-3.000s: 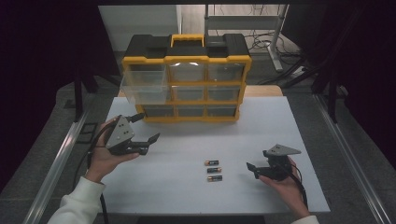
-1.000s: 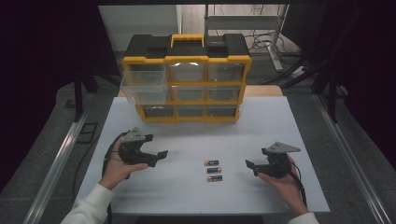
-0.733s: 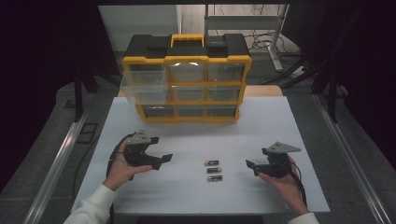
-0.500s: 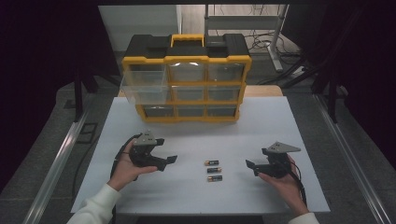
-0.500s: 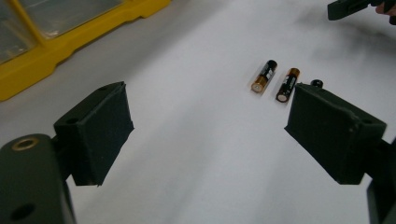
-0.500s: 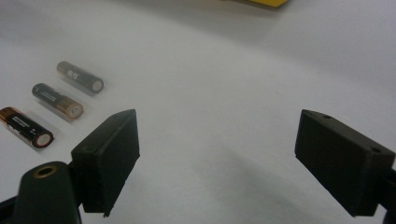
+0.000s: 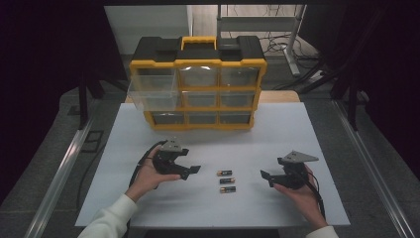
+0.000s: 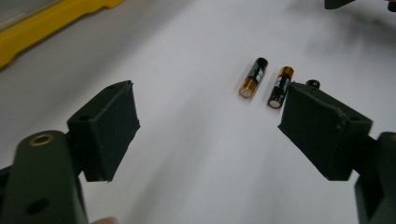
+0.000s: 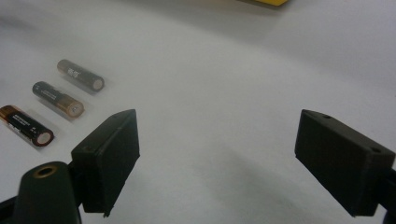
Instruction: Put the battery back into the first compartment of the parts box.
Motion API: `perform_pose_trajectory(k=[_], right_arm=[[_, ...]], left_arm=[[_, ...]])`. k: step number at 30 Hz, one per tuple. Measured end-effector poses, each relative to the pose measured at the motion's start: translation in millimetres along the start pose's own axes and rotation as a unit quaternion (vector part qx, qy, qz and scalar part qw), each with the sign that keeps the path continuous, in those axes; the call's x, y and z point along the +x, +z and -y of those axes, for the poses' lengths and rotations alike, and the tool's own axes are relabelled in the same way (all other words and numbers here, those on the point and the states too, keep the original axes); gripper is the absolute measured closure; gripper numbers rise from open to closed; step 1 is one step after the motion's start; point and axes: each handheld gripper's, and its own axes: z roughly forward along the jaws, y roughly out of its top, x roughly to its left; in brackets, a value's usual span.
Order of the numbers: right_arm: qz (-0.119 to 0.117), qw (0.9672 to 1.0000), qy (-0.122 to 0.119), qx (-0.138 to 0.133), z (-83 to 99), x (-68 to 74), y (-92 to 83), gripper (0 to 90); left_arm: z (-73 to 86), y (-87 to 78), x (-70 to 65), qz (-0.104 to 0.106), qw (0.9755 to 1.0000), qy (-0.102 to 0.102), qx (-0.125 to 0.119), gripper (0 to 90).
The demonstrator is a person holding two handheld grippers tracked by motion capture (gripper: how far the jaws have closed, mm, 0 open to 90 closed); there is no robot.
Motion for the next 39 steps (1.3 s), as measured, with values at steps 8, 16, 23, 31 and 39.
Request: perform_pose_trajectory(k=[8, 16, 23, 31, 39], right_arm=[[0.000, 1.0000, -0.001, 0.002, 0.2, 0.3, 0.6, 14.0], [-0.001, 1.0000, -0.002, 0.003, 0.3, 0.2, 1.0, 14.0], [0.001, 1.0000, -0.002, 0.003, 0.3, -0.1, 0.5, 14.0], [0.002, 1.0000, -0.002, 0.004, 0.4, -0.3, 0.6, 14.0], [0.002, 1.0000, -0.003, 0.004, 0.4, -0.3, 0.6, 14.0]], left_arm=[[-9.4, 21.6, -5.7, 0.011, 0.9992, 0.022, 0.030, 21.2], [-19.2, 36.3, -9.1, 0.012, 0.9979, 0.046, 0.045, 21.2], [-31.6, 51.1, -14.4, 0.016, 0.9958, 0.067, 0.061, 21.6], [-43.2, 63.2, -18.2, 0.027, 0.9931, 0.082, 0.079, 23.2], [-49.1, 75.8, -24.3, 0.034, 0.9904, 0.095, 0.095, 24.2]])
